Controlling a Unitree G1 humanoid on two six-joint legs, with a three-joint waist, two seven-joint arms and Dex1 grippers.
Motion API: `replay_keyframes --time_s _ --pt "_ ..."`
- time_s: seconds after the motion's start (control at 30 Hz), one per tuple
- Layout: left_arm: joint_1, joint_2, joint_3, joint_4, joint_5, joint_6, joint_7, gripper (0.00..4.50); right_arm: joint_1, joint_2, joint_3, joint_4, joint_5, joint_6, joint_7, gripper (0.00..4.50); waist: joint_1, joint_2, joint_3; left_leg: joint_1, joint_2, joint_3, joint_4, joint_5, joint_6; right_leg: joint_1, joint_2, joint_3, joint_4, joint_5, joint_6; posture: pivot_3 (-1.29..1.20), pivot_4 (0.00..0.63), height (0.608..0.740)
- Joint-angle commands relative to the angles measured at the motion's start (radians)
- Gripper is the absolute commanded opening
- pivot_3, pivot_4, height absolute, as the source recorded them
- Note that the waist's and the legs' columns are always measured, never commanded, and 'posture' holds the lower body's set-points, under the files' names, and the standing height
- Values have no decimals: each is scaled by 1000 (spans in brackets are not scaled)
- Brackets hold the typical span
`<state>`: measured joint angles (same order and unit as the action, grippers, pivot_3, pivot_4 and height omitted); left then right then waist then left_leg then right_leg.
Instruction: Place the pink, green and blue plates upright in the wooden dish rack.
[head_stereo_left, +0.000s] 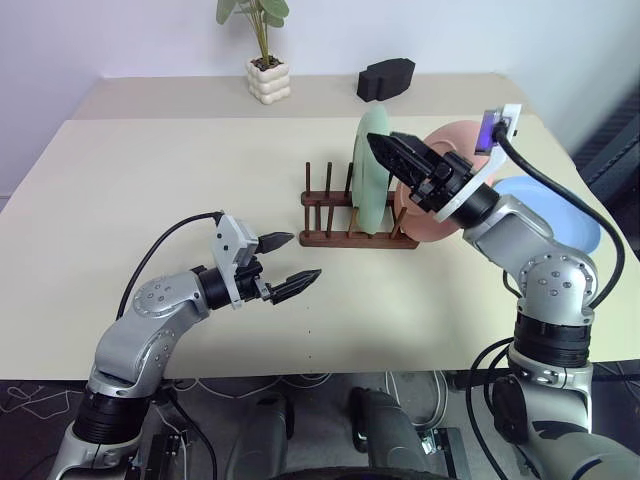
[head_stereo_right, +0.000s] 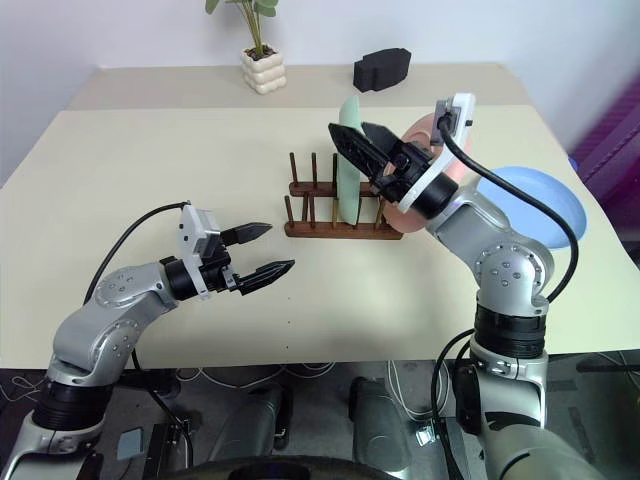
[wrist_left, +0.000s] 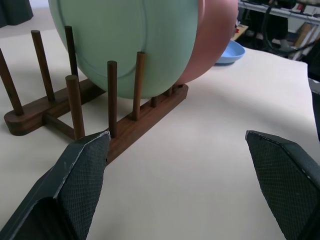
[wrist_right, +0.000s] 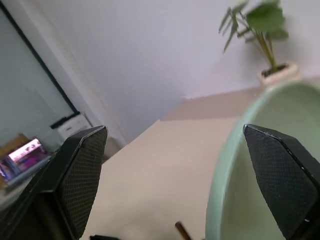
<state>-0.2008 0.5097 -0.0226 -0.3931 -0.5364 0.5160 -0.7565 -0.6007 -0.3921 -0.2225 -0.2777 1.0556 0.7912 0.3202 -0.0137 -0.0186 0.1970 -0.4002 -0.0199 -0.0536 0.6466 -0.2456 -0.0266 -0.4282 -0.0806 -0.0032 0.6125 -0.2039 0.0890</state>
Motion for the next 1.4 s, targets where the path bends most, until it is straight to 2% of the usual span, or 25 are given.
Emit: replay_keyframes --time_s 0.03,0.13,0.23,0.27,0.33,0.37,0.57,0.6,0.77,0.83,0.93,1.03,1.33,1.37,1.4 --pt "-4 -4 4 -28 -9 -16 -6 4500 -41 -82 -14 -83 -58 -46 56 4431 0 0 0 0 0 0 0 0 0 0 0 0 0 0 0 0 150 739" --pt "7 -8 -2 -10 -1 -36 -21 4500 -40 -195 -82 -104 -86 -76 111 4431 5 0 0 -2 0 0 1 0 0 -1 0 0 -1 0 0 0 150 739" --pt "10 -12 -5 0 2 -46 -29 4500 -22 -252 -118 -97 -97 -88 126 4431 4 0 0 -4 -1 0 1 0 0 -1 -1 0 -3 0 0 0 150 739" --pt "10 -14 -8 10 5 -53 -35 4500 -2 -288 -155 -89 -103 -88 135 4199 4 0 0 -4 -1 0 1 0 0 -1 -1 0 -3 0 0 0 150 739" --pt "8 -19 -15 33 9 -67 -53 4500 57 -361 -244 -73 -113 -89 168 3643 7 0 0 -4 0 0 1 0 1 -1 -1 -1 -3 0 0 0 150 739" --pt "7 -20 -18 40 10 -71 -60 4500 79 -385 -270 -69 -115 -90 178 3224 9 0 0 -4 0 0 1 0 1 -1 -1 -1 -3 0 0 0 150 739" --pt "-21 -29 -41 71 17 -84 -87 4500 229 -460 -387 -14 -198 -114 182 206 3 0 0 -4 0 0 2 -1 1 -1 -1 -1 -3 0 0 0 150 739" --pt "-24 -30 -45 72 16 -82 -91 4500 249 -464 -400 -1 -219 -117 177 97 4 0 0 -4 0 1 2 -1 1 -1 -1 0 -3 0 0 0 150 739" --pt "-60 -40 -67 73 18 -63 -97 4500 391 -507 -337 128 -411 -163 195 97 7 0 0 -5 -1 1 2 -1 1 -1 -1 0 -3 0 0 0 150 739" --pt "-67 -41 -71 76 17 -61 -99 4500 404 -506 -299 178 -456 -178 206 917 5 1 0 -4 -1 1 3 -1 1 -1 -1 0 -3 0 0 0 150 739" --pt "-71 -38 -72 79 19 -64 -101 4500 409 -537 -156 305 -608 -229 228 2334 -1 1 0 -3 -1 2 2 -1 1 -1 -1 0 -2 0 0 0 150 739" --pt "-62 -34 -68 71 17 -63 -97 4500 376 -546 -55 445 -716 -318 272 3898 1 2 -1 -3 -1 2 2 -1 1 -1 0 0 -2 0 0 0 150 739" --pt "-46 -42 -60 -7 0 -7 -33 4500 183 -517 101 859 -895 -550 348 3898 1 2 0 -3 -1 2 2 -1 1 -1 0 0 -2 0 0 0 150 739" --pt "-48 -43 -60 -13 -1 -1 -26 4500 169 -513 113 890 -912 -575 355 3378 2 2 0 -3 -1 2 2 -1 1 -1 0 0 -2 0 0 0 150 739" --pt "-49 -44 -59 -17 -1 4 -21 4500 159 -510 120 914 -923 -594 360 3097 1 2 0 -3 -2 2 2 -1 1 -1 -1 0 -2 0 0 0 150 739"
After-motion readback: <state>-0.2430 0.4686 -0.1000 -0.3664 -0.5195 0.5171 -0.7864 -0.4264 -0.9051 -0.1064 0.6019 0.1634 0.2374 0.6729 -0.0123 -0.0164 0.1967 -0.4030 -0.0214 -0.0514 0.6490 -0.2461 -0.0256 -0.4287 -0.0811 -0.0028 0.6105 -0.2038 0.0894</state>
